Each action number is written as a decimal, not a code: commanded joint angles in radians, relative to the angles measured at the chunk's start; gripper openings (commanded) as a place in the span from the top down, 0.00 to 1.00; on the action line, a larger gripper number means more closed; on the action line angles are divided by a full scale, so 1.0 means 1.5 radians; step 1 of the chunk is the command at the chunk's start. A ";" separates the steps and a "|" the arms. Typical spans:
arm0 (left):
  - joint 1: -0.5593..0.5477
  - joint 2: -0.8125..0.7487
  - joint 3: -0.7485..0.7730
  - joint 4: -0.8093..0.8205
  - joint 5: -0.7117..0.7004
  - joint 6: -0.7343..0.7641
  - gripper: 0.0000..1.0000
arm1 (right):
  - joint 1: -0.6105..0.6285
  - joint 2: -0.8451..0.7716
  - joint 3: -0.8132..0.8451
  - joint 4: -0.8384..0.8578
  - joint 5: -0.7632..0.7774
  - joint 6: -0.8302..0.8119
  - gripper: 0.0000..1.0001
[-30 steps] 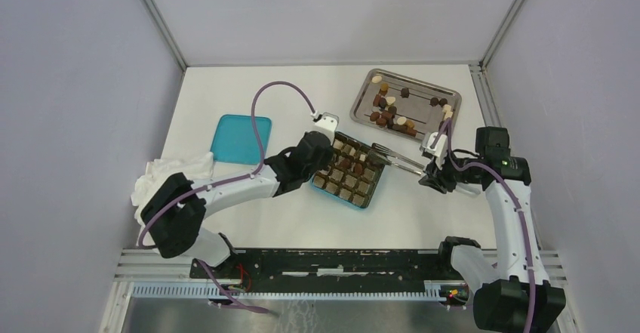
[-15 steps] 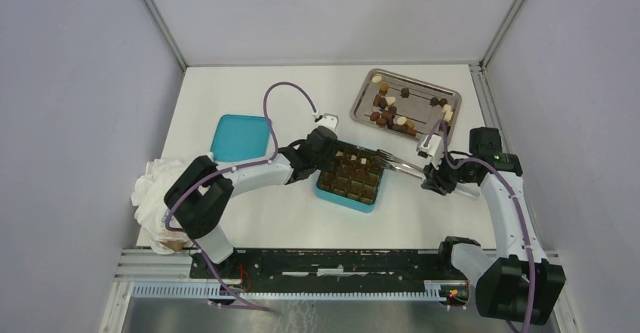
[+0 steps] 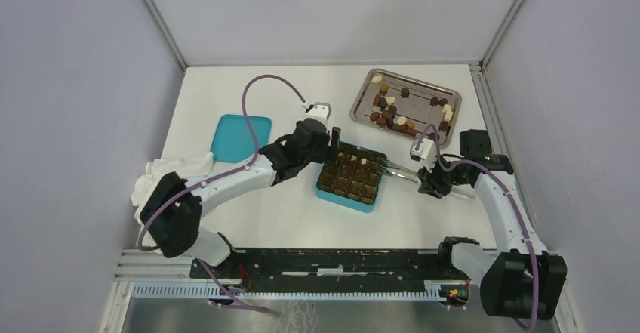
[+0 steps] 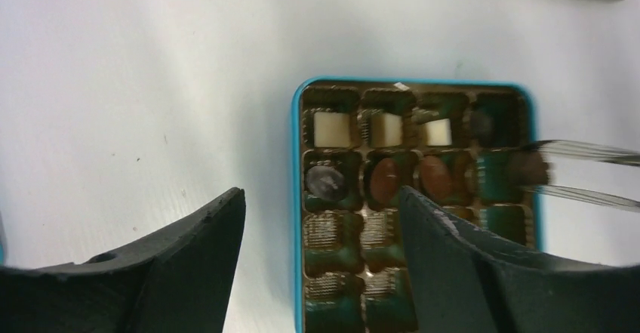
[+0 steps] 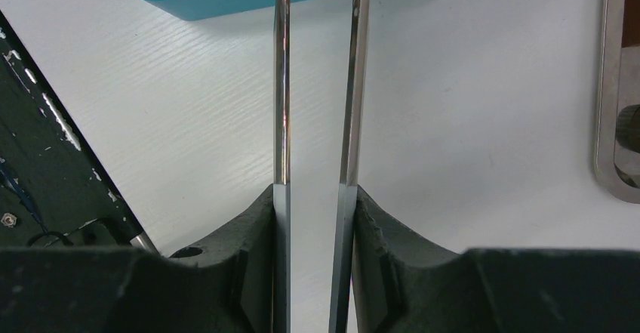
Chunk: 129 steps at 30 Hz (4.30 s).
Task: Pack the chocolate
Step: Place the fake chocolate in the packing box, then pick up the fake chocolate from the plate.
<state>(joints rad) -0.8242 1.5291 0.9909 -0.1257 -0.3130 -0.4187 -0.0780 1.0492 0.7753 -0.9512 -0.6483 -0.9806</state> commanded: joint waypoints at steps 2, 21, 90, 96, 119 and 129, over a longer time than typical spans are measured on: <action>0.070 -0.121 -0.013 0.001 0.126 -0.010 0.15 | 0.013 0.003 -0.001 0.028 0.009 0.019 0.95; 0.187 -0.278 -0.037 -0.101 0.186 0.055 0.12 | 0.024 0.003 -0.009 0.039 0.031 0.038 0.67; 0.229 -0.293 -0.055 -0.175 0.165 0.231 0.00 | -0.018 0.594 0.596 0.167 0.259 0.338 0.58; 0.233 -0.287 -0.055 -0.175 0.168 0.232 0.00 | -0.013 0.650 0.647 0.150 0.270 0.339 0.57; 0.243 -0.282 -0.055 -0.174 0.179 0.231 0.00 | -0.004 0.730 0.708 0.130 0.287 0.337 0.55; 0.246 -0.279 -0.056 -0.173 0.182 0.231 0.00 | -0.003 0.732 0.716 0.128 0.291 0.334 0.74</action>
<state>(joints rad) -0.4656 1.1042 0.9058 -0.3965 -0.0650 -0.1238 -0.0868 2.1445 1.8023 -0.7715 -0.2260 -0.4908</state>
